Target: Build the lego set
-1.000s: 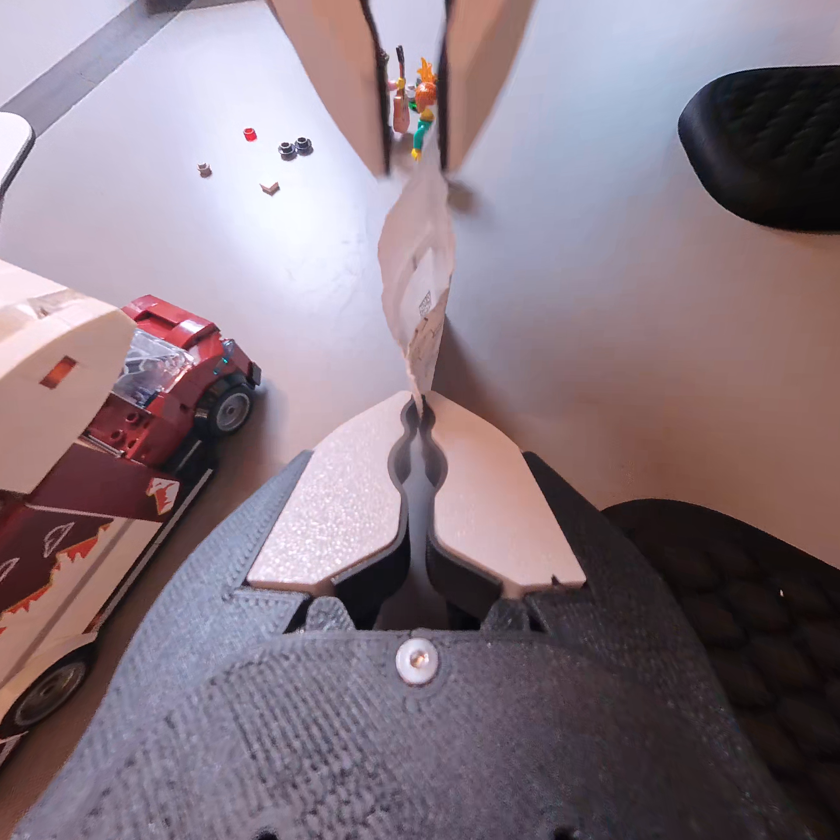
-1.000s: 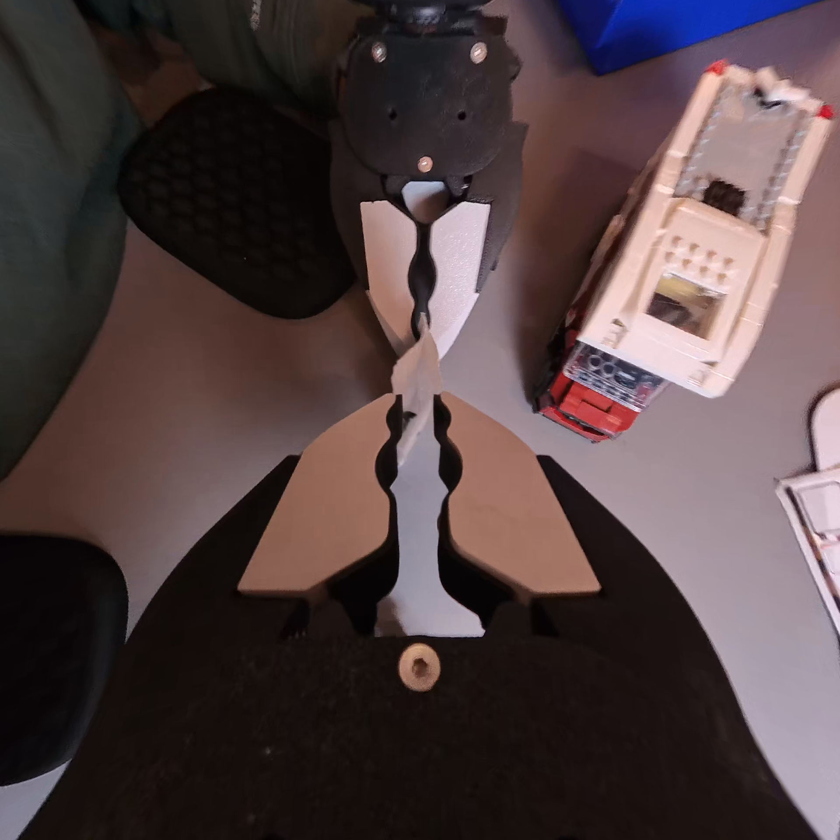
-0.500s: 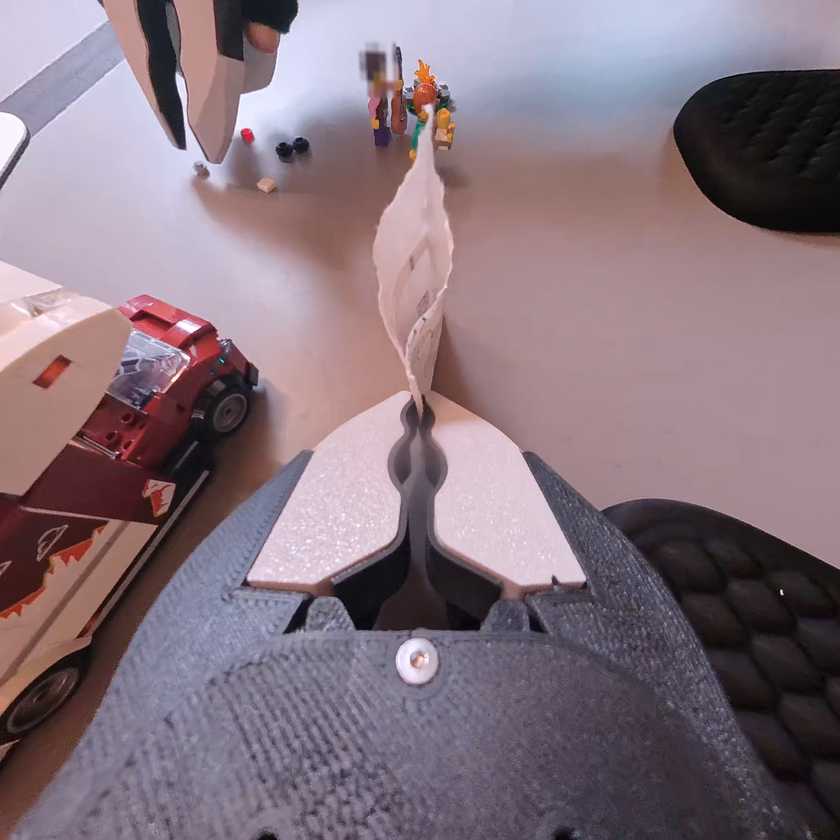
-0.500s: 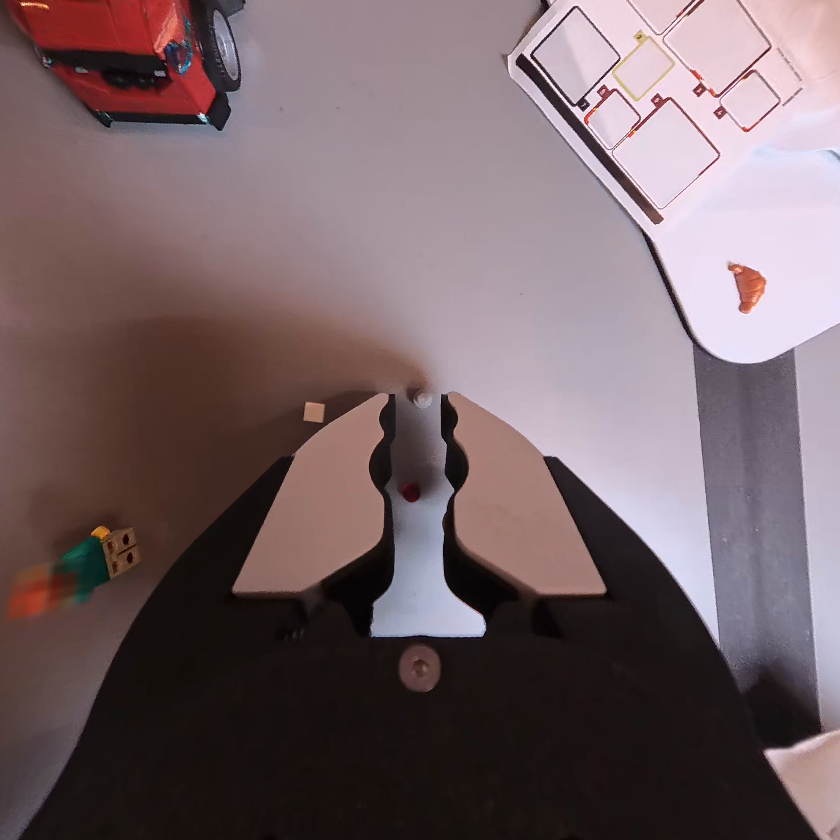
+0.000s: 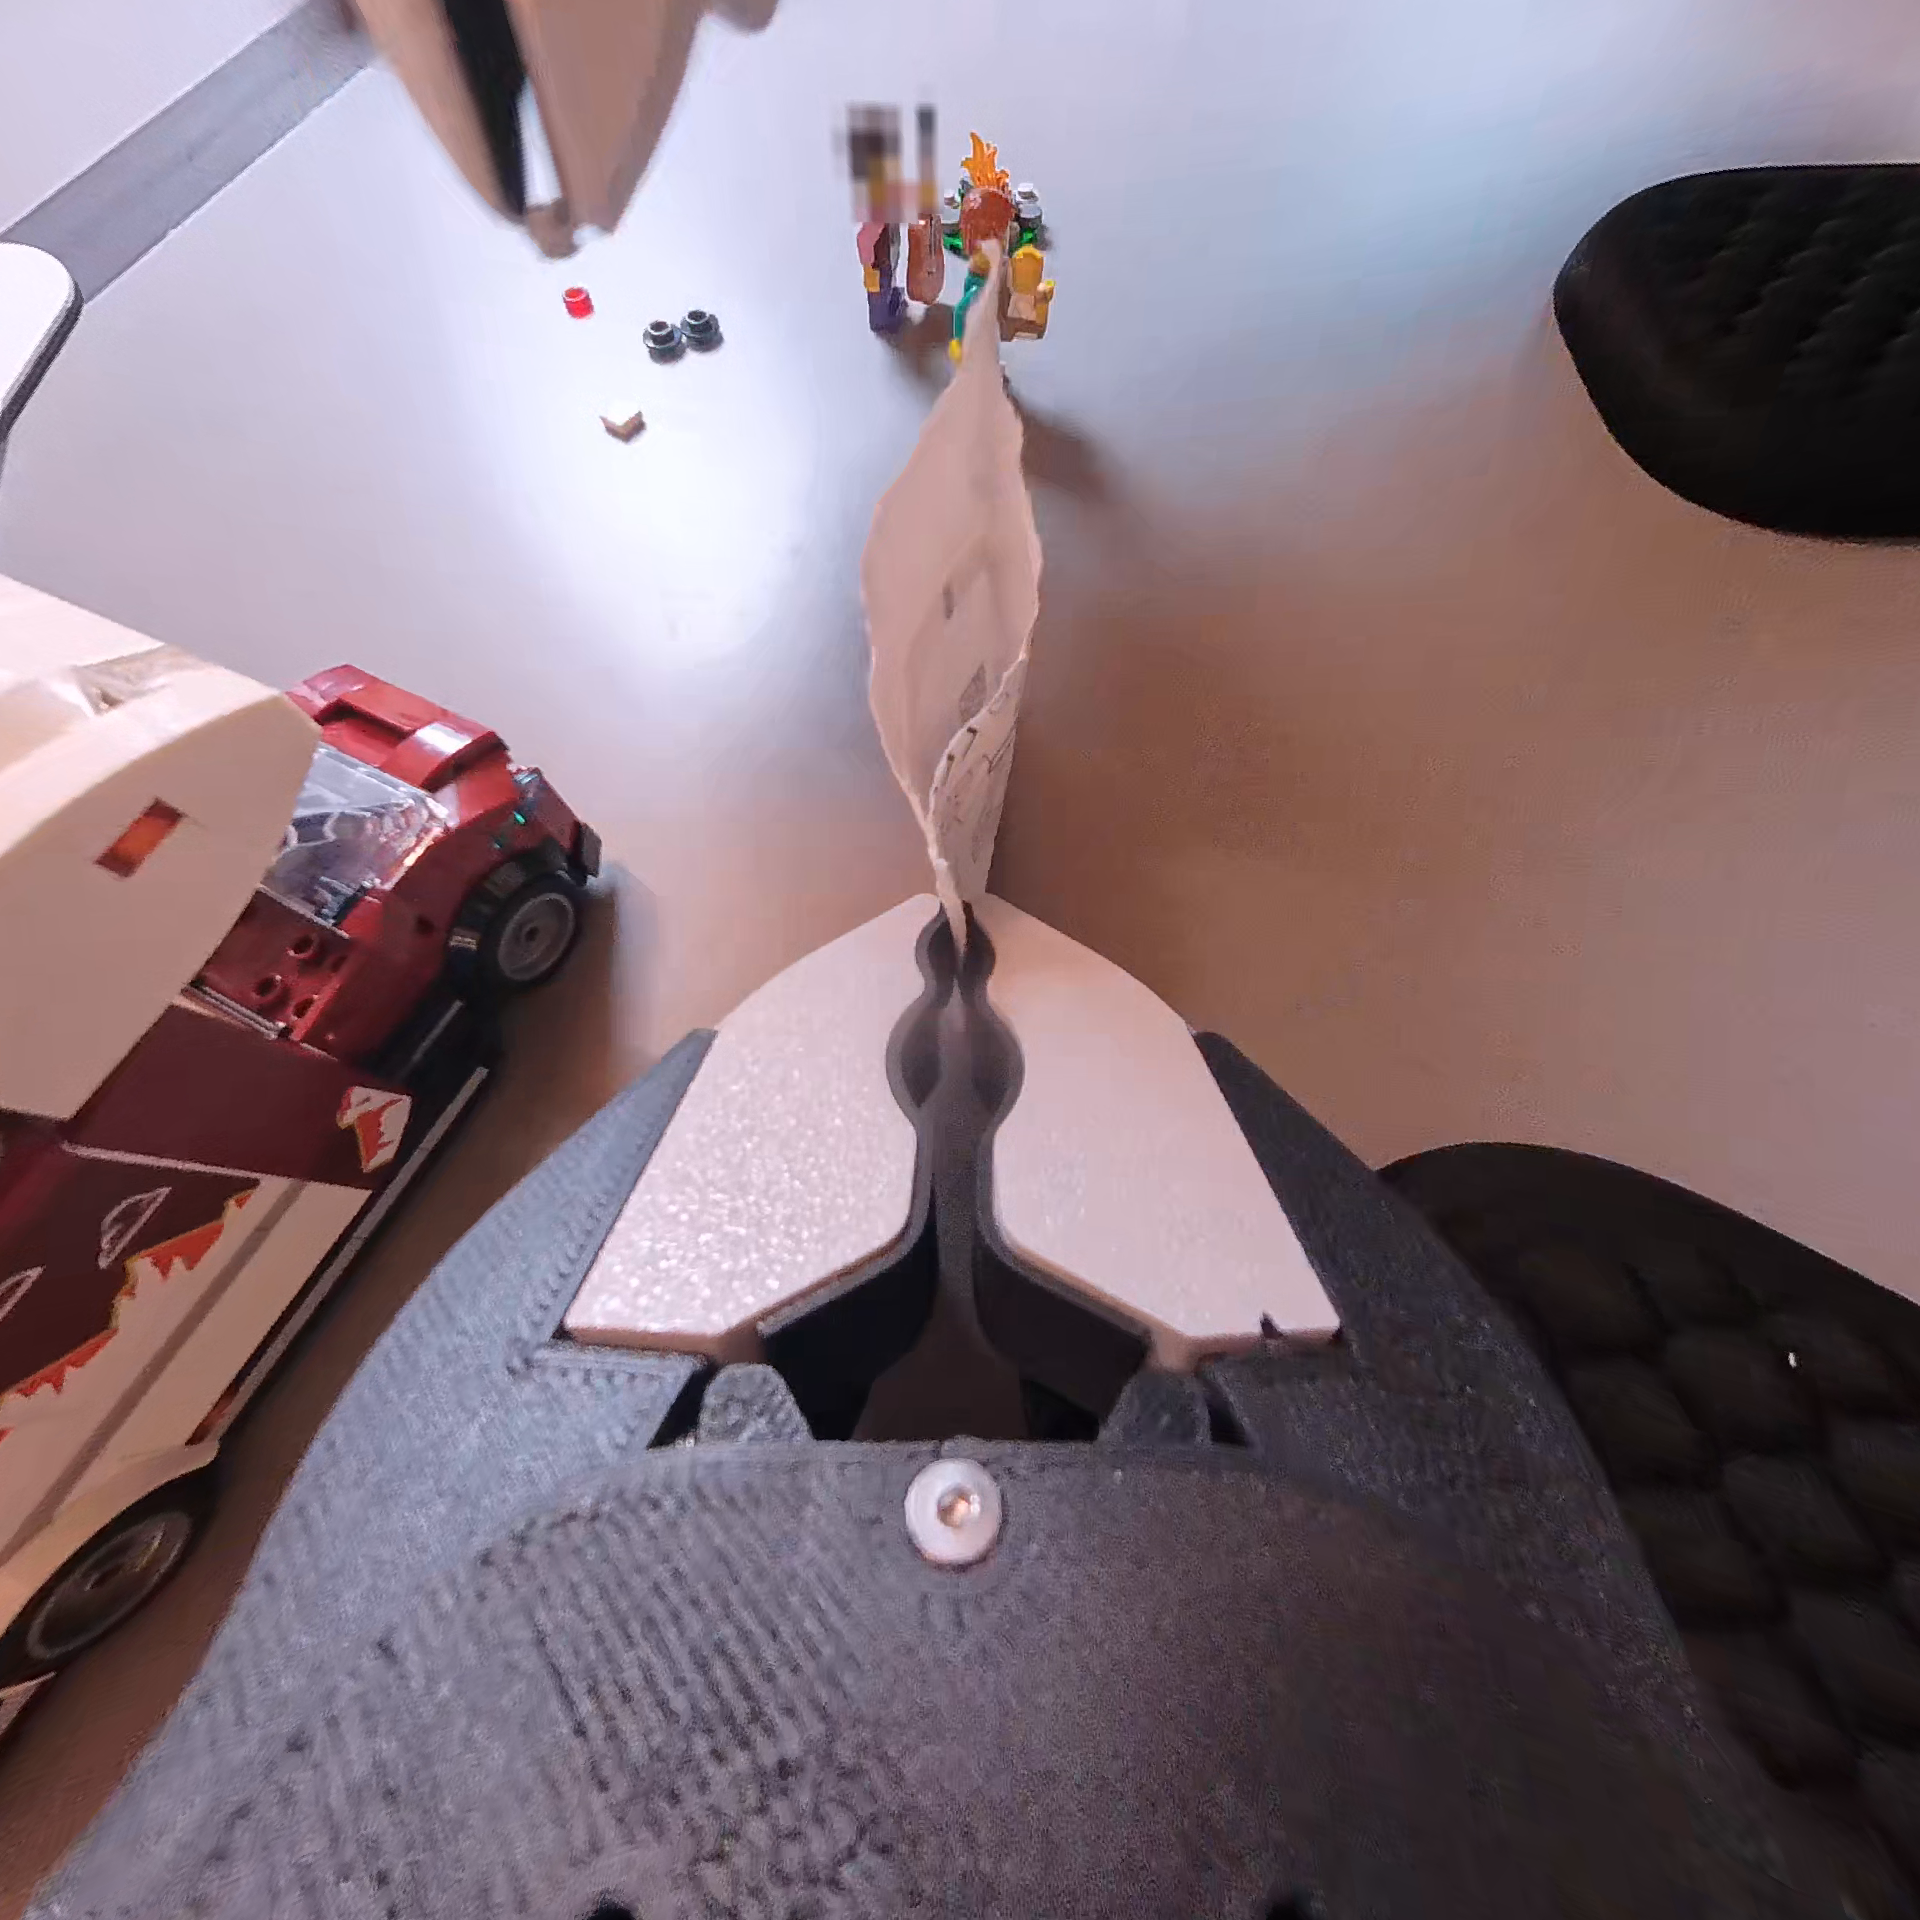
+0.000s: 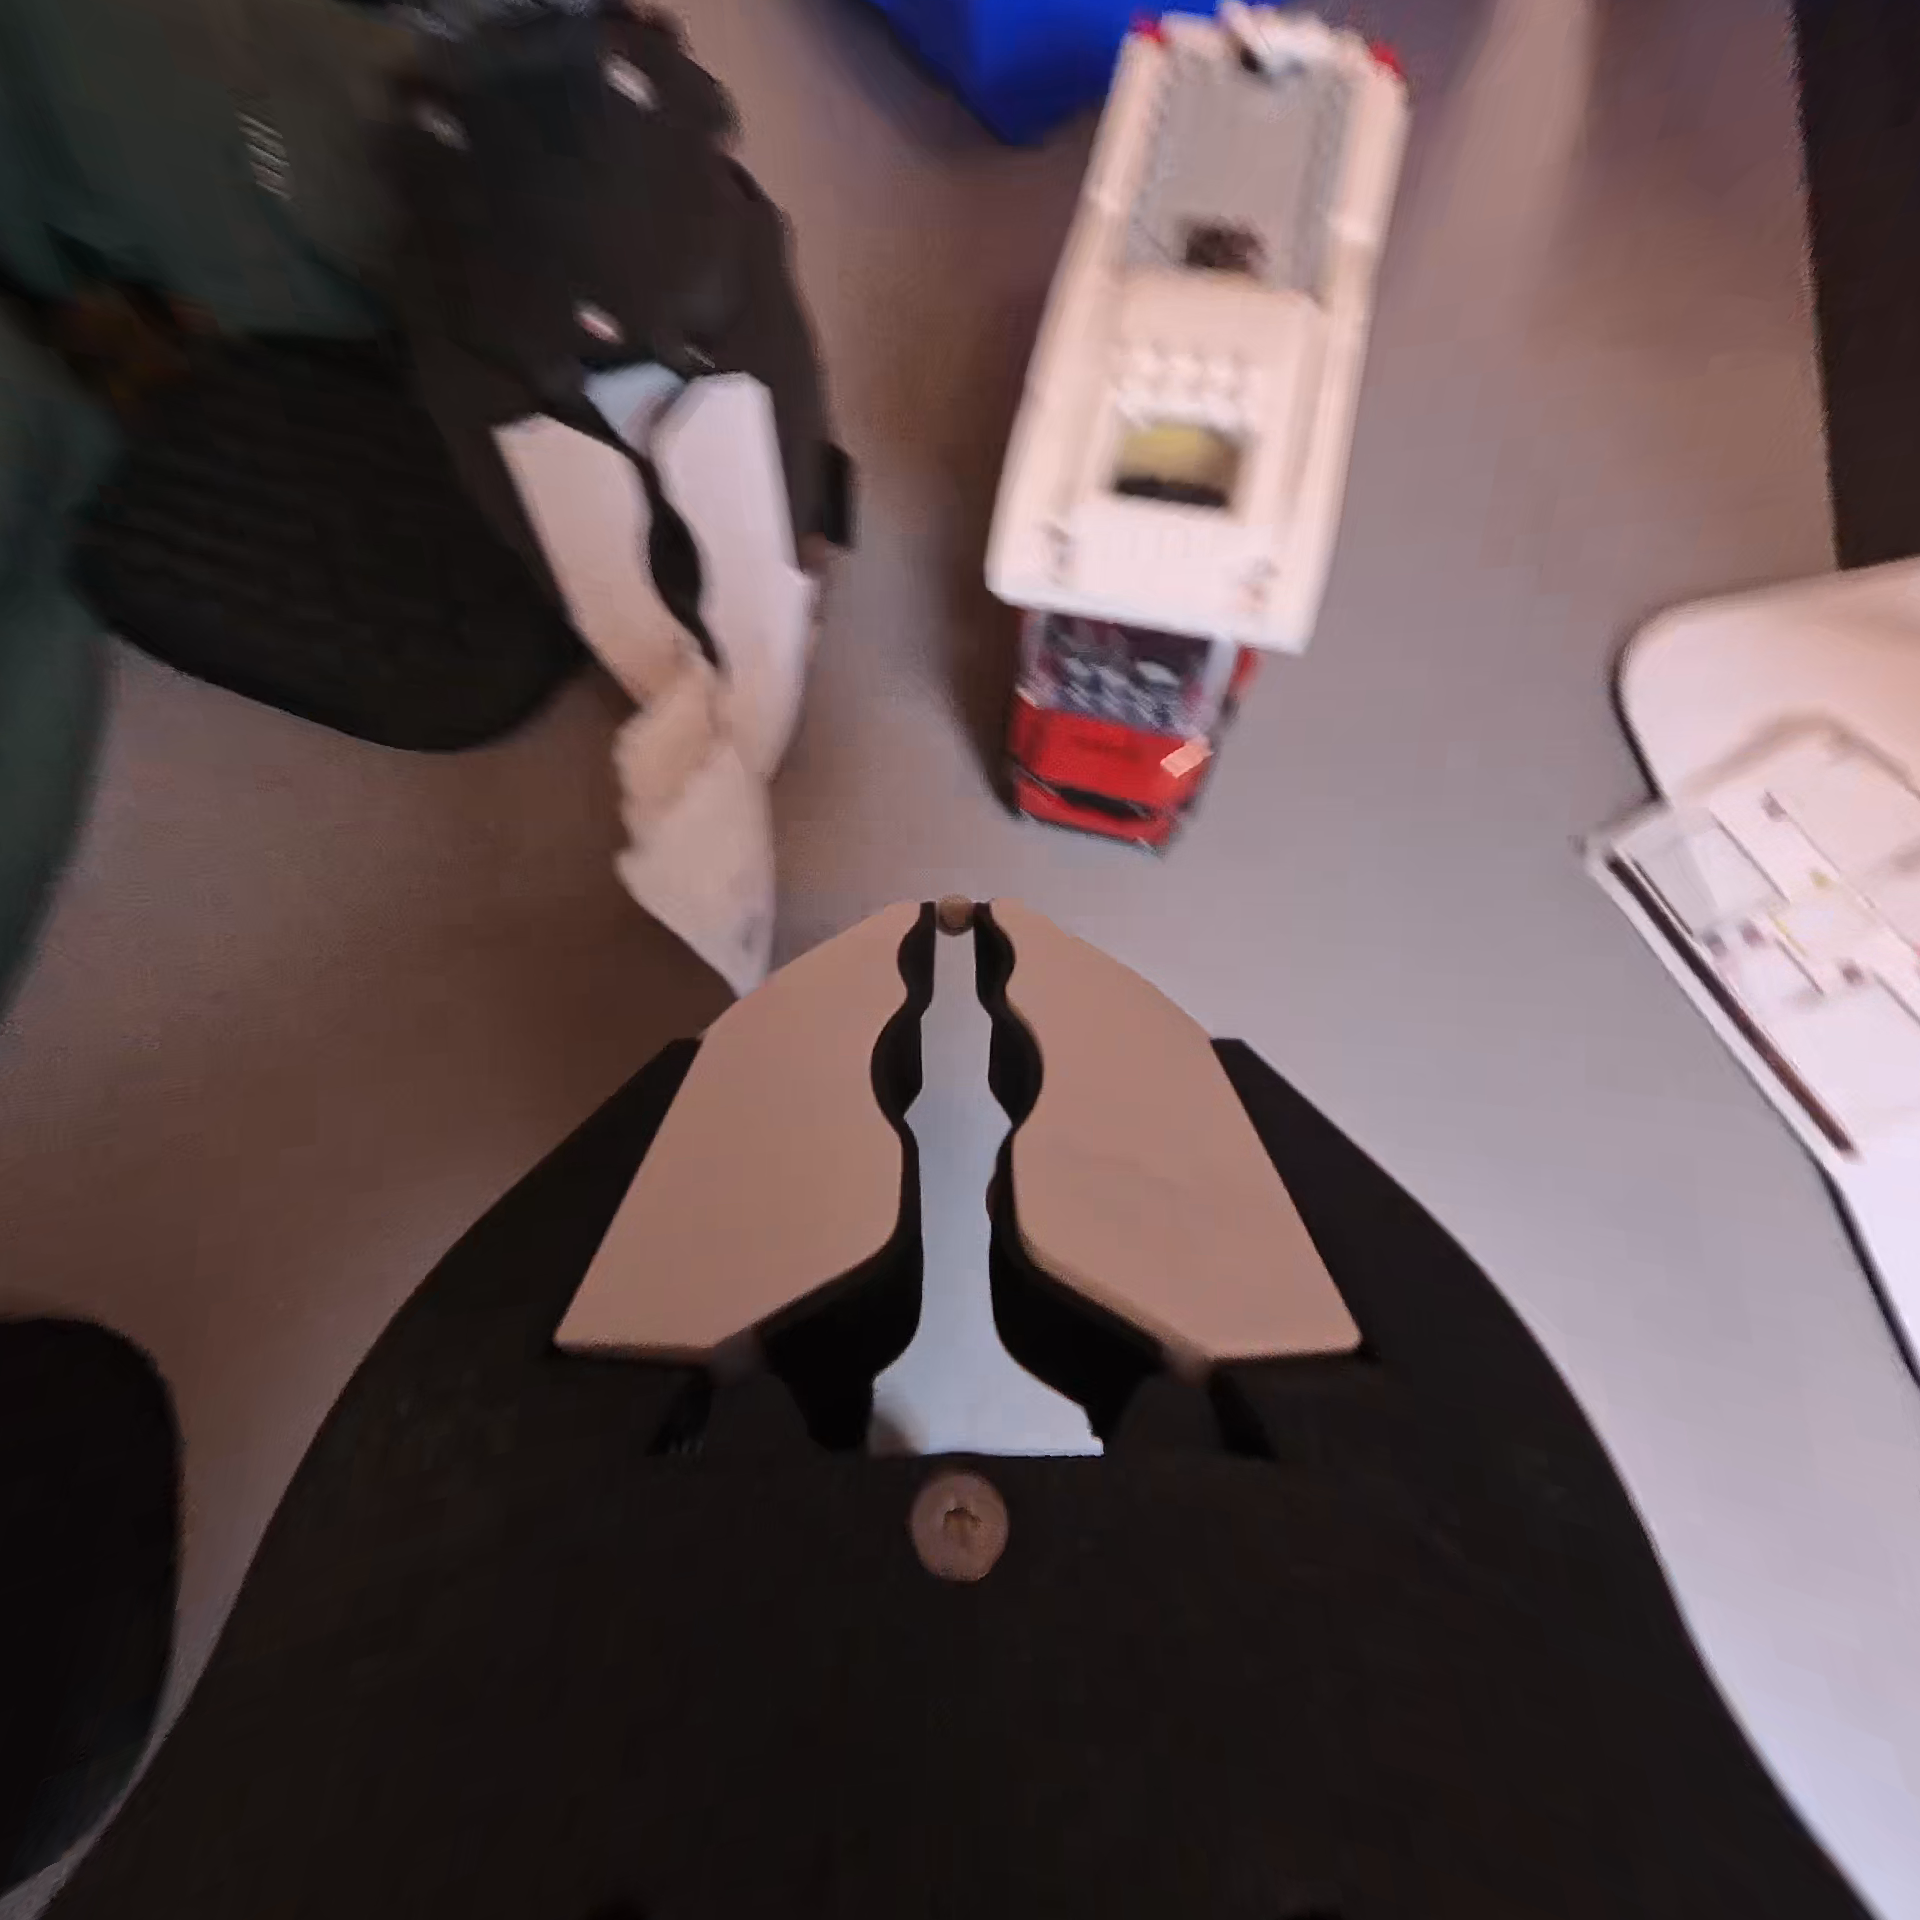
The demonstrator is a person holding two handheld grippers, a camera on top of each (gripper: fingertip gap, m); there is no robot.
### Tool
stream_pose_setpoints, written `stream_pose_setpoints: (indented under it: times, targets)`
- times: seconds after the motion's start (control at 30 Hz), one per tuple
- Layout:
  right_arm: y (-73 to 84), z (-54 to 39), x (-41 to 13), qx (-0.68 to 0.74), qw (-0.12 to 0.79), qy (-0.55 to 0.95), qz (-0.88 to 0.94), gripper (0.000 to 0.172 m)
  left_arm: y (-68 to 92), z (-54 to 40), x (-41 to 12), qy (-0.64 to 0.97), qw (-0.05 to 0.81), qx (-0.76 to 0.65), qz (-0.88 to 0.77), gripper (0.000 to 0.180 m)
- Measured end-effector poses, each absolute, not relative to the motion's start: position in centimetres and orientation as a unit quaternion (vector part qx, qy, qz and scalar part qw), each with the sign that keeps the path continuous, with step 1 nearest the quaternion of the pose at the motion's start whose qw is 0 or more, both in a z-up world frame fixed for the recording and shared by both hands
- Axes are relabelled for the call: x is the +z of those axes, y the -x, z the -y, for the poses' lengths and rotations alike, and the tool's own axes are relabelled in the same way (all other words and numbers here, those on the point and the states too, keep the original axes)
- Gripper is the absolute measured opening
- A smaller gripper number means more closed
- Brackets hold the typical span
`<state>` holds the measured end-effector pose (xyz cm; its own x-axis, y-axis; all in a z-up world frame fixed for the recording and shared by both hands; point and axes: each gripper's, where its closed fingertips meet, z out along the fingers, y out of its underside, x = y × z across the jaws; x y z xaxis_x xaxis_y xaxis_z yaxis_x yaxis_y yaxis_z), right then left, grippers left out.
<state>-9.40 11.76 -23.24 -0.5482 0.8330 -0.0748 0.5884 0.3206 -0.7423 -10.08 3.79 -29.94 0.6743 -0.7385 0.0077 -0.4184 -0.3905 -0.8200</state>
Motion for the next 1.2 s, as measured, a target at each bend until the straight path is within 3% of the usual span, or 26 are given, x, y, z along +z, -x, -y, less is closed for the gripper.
stream_pose_setpoints:
  times: [0.17, 0.4, 0.57, 0.73, 1.0, 1.2]
  targets:
    - [9.0, -5.4, -22.4, 0.382, 0.134, 0.376, 0.833, 0.006, 10.0, -3.7, -29.9, 0.812, 0.422, -0.187, -0.358, 0.0]
    - [8.5, -4.9, -23.6, 0.344, 0.132, 0.373, 0.851, 0.015, 10.0, -3.8, -29.7, 0.811, 0.425, -0.183, -0.359, 0.0]
    - [8.3, -10.1, -22.6, 0.325, 0.183, 0.426, 0.824, 0.016, 10.0, -3.7, -29.8, 0.812, 0.423, -0.183, -0.358, 0.001]
    - [5.7, -18.6, -28.1, 0.224, 0.163, 0.533, 0.8, 0.016, 9.8, -3.7, -29.9, 0.811, 0.422, -0.184, -0.361, 0.0]
    - [5.7, -20.6, -31.7, 0.182, 0.153, 0.556, 0.796, 0.017, 9.7, -3.7, -30.0, 0.81, 0.422, -0.191, -0.36, 0.001]
    - [5.8, -20.0, -31.6, 0.191, 0.133, 0.553, 0.8, 0.007, 10.0, -3.8, -29.9, 0.812, 0.422, -0.189, -0.357, 0.001]
